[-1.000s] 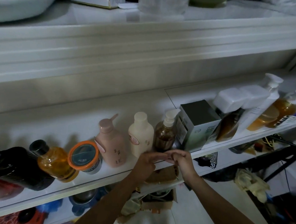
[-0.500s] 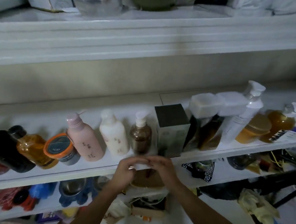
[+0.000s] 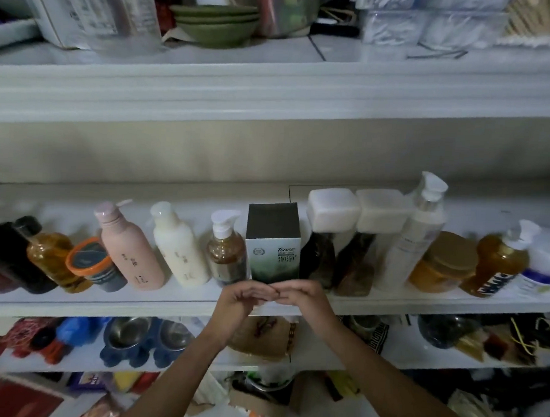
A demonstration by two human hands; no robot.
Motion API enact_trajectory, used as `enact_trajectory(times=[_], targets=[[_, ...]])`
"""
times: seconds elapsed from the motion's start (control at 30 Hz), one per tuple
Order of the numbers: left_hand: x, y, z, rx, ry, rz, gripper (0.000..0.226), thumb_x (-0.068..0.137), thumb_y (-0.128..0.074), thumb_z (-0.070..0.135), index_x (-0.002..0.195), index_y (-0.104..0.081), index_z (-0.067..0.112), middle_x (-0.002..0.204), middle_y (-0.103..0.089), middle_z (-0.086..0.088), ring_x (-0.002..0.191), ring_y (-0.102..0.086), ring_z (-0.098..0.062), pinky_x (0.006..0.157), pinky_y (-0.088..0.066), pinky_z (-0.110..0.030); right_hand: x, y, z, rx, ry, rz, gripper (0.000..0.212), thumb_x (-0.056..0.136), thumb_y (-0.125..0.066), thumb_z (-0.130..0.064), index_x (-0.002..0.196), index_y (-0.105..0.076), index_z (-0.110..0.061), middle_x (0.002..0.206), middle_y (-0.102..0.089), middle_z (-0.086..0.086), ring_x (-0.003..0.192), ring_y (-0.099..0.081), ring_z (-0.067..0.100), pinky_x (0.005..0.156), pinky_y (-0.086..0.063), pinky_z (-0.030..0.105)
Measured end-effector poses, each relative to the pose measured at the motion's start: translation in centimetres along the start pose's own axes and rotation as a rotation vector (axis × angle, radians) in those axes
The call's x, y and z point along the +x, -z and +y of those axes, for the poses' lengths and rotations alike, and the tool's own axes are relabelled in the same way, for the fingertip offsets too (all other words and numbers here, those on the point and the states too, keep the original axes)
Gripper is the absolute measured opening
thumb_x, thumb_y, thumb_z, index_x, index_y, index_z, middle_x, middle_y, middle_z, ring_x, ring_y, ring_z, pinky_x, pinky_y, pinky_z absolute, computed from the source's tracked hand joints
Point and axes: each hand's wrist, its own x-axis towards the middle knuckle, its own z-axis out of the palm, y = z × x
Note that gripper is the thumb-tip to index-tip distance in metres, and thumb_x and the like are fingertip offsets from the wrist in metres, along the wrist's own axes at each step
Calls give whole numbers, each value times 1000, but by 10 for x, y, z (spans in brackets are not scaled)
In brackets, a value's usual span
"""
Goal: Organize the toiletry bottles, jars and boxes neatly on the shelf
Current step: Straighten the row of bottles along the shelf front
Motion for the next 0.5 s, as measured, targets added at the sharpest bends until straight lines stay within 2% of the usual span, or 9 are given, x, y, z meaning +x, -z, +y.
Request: enact_trajectory(times=[0.1, 0.2, 0.3, 0.37, 0.43, 0.5], targets=[[5, -3, 1, 7, 29, 3, 43, 70, -41, -31, 87, -70, -5, 81, -75, -8, 82, -70, -19, 74, -55, -24, 3, 4, -1, -24, -4, 16, 31, 75, -54, -6, 98, -69, 7, 94, -69, 26, 70, -69, 5, 64, -52, 15], [9, -7, 0, -8, 71, 6, 36, 75, -45, -29, 88, -70, -7, 78, -75, -4, 76, -70, -10, 62, -49, -14, 10, 8, 2, -65, 0, 17, 26, 79, -54, -2, 98, -70, 4, 94, -70, 22, 72, -69, 5, 73, -55, 20], [12, -8, -5, -30, 111, 0, 34, 78, -47, -25, 92, -70, -5, 83, -75, -6, 83, -70, -14, 65, -52, -16, 15, 10, 5, -85, -21, 19, 24, 82, -52, 4, 98, -70, 2, 90, -68, 17, 70, -68, 4, 73, -56, 22], [14, -8, -12, -41, 131, -6, 35, 79, -47, -24, 90, -71, -2, 85, -75, -9, 87, -71, -17, 68, -53, -18, 17, 12, 10, -92, -21, 32, 24, 80, -54, -2, 97, -70, 1, 89, -69, 15, 70, -68, 4, 75, -56, 23], [17, -8, -19, -51, 149, -20, 37, 79, -45, -25, 89, -71, -2, 88, -74, -14, 91, -70, -22, 75, -55, -23, 17, 14, 15, -121, -26, 25, 22, 82, -55, 0, 97, -71, 2, 91, -70, 18, 71, -68, 3, 76, -56, 24], [16, -9, -27, -59, 181, -28, 39, 80, -42, -26, 91, -71, -2, 90, -74, -14, 93, -70, -22, 74, -54, -21, 17, 14, 21, -133, -35, 24, 22, 86, -53, 6, 99, -70, 5, 95, -69, 25, 70, -68, 1, 74, -55, 20]])
